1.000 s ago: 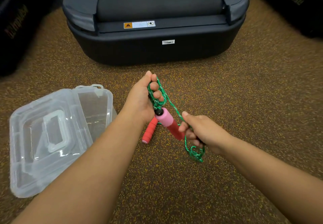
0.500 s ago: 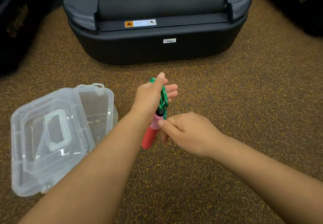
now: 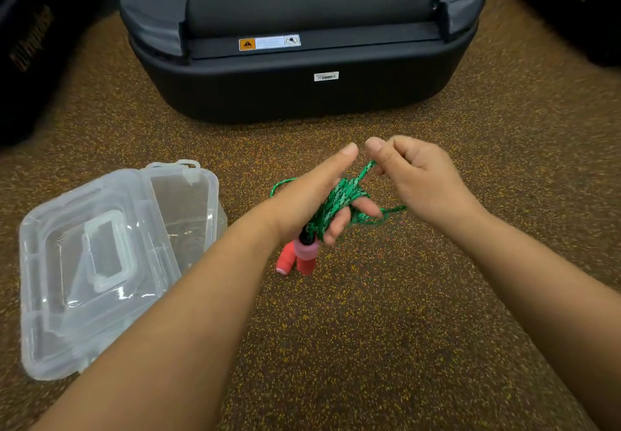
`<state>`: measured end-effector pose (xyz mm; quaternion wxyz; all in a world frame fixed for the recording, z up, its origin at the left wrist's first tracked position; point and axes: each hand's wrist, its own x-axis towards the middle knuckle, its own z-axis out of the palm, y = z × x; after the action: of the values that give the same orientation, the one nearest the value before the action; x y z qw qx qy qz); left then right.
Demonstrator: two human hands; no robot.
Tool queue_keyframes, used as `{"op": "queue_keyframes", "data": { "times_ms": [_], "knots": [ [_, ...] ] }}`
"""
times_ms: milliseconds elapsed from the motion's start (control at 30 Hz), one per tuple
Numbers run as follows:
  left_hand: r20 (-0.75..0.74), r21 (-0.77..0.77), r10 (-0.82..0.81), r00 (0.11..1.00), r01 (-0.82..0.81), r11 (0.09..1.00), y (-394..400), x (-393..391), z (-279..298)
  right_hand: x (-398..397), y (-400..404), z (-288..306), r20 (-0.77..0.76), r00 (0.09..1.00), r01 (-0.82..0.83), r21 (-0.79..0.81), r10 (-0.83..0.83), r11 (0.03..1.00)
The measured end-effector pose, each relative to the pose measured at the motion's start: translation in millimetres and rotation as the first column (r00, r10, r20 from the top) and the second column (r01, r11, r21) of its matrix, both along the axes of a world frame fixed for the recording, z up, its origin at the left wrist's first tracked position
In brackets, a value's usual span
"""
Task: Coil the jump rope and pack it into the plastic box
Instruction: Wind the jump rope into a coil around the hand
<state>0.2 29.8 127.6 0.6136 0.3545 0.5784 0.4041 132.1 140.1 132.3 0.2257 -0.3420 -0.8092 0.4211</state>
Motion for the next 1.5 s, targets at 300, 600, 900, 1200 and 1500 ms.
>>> {"op": "queue_keyframes", "data": {
  "times_ms": [300, 600, 900, 1200, 1500],
  "knots": [
    [0.414, 0.082, 0.333, 0.847, -0.399, 0.913, 7.2, -1.4, -4.2, 2.7, -11.4, -56.8, -0.059, 0.997, 0.036, -0.228, -0.051, 0.973],
    [0.433, 0.050, 0.583, 0.687, -0.664, 0.746, 7.8, -13.1, -8.1, 11.9, -54.8, -66.7, 0.049, 0.972, -0.221, -0.138, 0.230, 0.966],
    [-0.247, 0.112, 0.362, 0.899, -0.344, 0.932, 4.0, -3.8, -15.4, 2.8, -53.9, -29.2, -0.140, 0.954, -0.281, -0.119, 0.264, 0.952],
    [-0.123, 0.031, 0.013, 0.992, -0.009, 0.999, -0.7, -7.6, 0.4, 5.6, -15.0, -6.8, -0.194, 0.976, -0.132, -0.183, 0.096, 0.974],
    [0.134, 0.133, 0.122, 0.983, -0.140, 0.981, -2.2, -6.3, 4.5, 11.8, 2.4, -19.0, -0.132, 0.987, -0.139, -0.379, 0.095, 0.915]
  ]
}}
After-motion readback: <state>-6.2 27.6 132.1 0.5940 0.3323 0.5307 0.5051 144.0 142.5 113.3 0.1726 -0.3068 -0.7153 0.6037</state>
